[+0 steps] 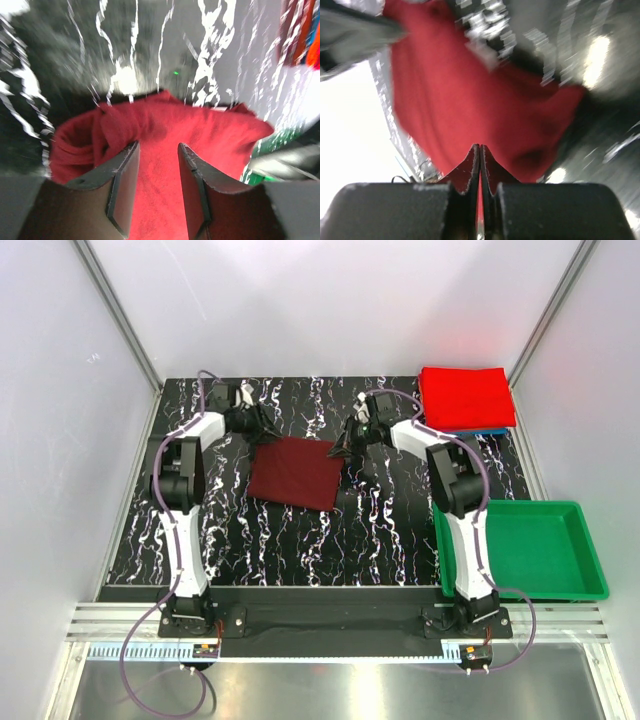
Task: Fold and stack the t-shirts
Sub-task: Fold the tshirt
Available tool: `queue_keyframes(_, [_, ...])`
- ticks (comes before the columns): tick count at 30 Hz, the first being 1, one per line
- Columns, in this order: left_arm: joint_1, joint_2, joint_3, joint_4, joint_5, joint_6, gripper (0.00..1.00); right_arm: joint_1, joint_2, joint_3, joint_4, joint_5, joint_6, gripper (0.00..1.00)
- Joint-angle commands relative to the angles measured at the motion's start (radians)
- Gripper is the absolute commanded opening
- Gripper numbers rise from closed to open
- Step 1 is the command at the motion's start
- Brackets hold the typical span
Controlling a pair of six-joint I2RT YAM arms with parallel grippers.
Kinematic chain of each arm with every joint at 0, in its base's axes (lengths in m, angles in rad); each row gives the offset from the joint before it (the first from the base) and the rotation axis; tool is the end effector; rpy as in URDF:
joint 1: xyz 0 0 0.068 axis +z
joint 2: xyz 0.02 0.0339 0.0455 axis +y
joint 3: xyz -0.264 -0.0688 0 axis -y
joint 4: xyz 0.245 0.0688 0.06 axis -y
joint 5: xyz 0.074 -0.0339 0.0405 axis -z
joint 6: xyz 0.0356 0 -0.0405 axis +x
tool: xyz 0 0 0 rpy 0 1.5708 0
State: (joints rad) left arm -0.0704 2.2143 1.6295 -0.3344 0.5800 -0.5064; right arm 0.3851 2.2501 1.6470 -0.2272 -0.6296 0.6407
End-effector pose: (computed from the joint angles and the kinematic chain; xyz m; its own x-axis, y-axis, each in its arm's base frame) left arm 0.4762 -0.0531 0.1570 -0.8829 -0.3445 -0.3190 -0.0433 0.7364 -0.6752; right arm 0.4472 0.2039 0.1535 -0.9500 0.1363 -0.2811 -0.1296 0.6466 0.7517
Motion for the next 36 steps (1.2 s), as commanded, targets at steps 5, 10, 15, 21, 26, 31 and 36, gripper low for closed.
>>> queue_keyframes(5, [0.052,0.056,0.041,0.124,0.049,-0.014,0.42,-0.06,0.146,0.092,0.167,-0.09,0.072,0.07])
queue_keyframes(10, [0.055,0.09,0.072,0.115,0.037,-0.012,0.41,-0.086,0.215,0.123,0.218,-0.186,0.112,0.09])
queue_keyframes(15, [0.069,0.128,0.162,0.029,-0.005,-0.02,0.41,-0.088,0.223,0.131,0.298,-0.263,0.14,0.18])
queue_keyframes(21, [0.089,0.024,0.207,-0.075,-0.097,-0.004,0.43,-0.086,0.145,0.125,0.301,-0.323,0.169,0.27])
queue_keyframes(26, [0.081,-0.186,0.161,-0.205,-0.15,0.071,0.43,-0.087,0.043,0.091,0.287,-0.332,0.162,0.21])
queue_keyframes(31, [0.054,-0.335,-0.061,-0.181,-0.03,0.068,0.2,-0.086,-0.036,0.036,0.278,-0.334,0.151,0.22])
queue_keyframes(36, [0.047,-0.309,-0.308,-0.037,0.069,-0.035,0.0,-0.088,-0.087,-0.003,0.273,-0.335,0.139,0.23])
